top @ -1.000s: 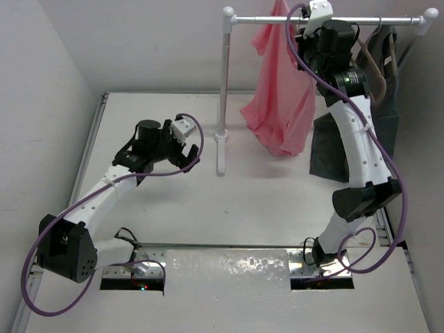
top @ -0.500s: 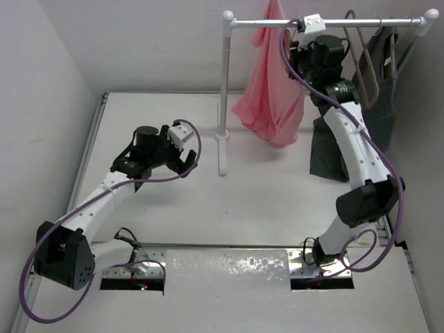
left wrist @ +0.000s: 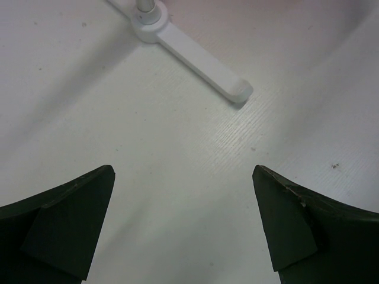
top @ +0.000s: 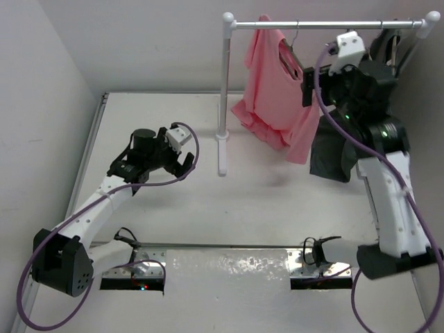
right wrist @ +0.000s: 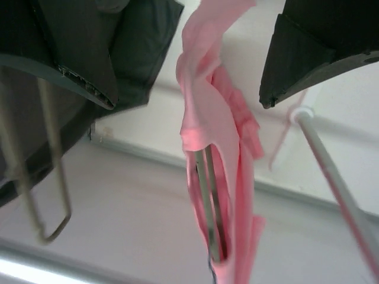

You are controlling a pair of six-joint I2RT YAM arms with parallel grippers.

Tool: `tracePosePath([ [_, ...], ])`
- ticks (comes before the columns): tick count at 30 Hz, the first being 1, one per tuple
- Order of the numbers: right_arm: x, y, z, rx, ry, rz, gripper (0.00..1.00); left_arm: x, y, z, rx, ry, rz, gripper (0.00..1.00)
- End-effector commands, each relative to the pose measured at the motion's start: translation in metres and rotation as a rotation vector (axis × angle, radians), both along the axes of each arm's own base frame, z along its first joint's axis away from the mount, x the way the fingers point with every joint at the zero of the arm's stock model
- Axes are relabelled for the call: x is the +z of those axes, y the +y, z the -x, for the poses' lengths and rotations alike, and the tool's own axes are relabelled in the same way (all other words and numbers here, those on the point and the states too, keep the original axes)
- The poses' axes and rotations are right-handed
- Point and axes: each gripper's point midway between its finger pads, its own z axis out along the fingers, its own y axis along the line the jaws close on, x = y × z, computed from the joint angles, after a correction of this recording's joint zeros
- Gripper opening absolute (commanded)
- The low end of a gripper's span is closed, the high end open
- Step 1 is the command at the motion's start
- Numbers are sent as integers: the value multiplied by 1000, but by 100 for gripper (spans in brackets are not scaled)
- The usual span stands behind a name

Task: Place the t-shirt on the hanger
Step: Place the hanger at the clothesline, then reset both arms

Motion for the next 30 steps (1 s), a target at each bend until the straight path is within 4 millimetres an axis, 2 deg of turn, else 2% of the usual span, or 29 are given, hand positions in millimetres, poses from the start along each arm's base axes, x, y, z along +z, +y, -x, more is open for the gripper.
tracePosePath([
  [1,48,9,52,119,-155,-7,99,3,24,-5,91,-35,-8,100],
  [2,51,20,64,193,-181,-22,99,1,31,-6,137,-27,8,100],
  [3,22,46,73,340,-129,-63,99,6,43,-12,198,-60,11,100],
  [4,33,55,96,413,-216,-91,99,-7,57,-11,258,-43,3,100],
  [5,20,64,105,473,-221,-115,99,-10,66,-12,306,-49,6,100],
  [6,-50,82,107,545,-62,-218,99,-4,81,-18,379,-104,-3,100],
  [7,-59,86,118,571,-88,-262,99,-21,94,-14,434,-89,-20,100],
  [8,-128,91,118,564,60,-316,99,-21,104,-14,487,-109,-19,100],
  [9,-150,93,121,547,114,-386,99,-29,124,-13,585,-125,-42,100],
  [10,-177,90,125,510,161,-412,99,-29,135,-15,656,-146,-33,100],
  [11,-231,83,129,440,271,-422,99,-30,146,-14,711,-159,-40,100],
  [12,-253,75,129,379,308,-422,99,-33,162,-11,790,-181,-55,100],
  [15,-315,42,131,174,391,-351,99,-33,185,-5,917,-213,-50,100],
  [17,-340,22,132,61,412,-309,99,-32,192,-3,961,-219,-31,100],
  [19,-346,15,128,19,390,-296,99,-33,195,0,976,-218,-31,100],
  [20,-356,10,130,-3,397,-284,99,-34,195,1,975,-217,-35,100],
  [21,-359,10,129,-5,394,-284,99,-38,195,4,975,-209,-38,100],
  [26,-373,0,130,-62,399,-267,99,-36,195,4,983,-219,-23,100],
  [30,-376,-1,133,-66,407,-269,99,-36,198,6,1006,-216,-26,100],
])
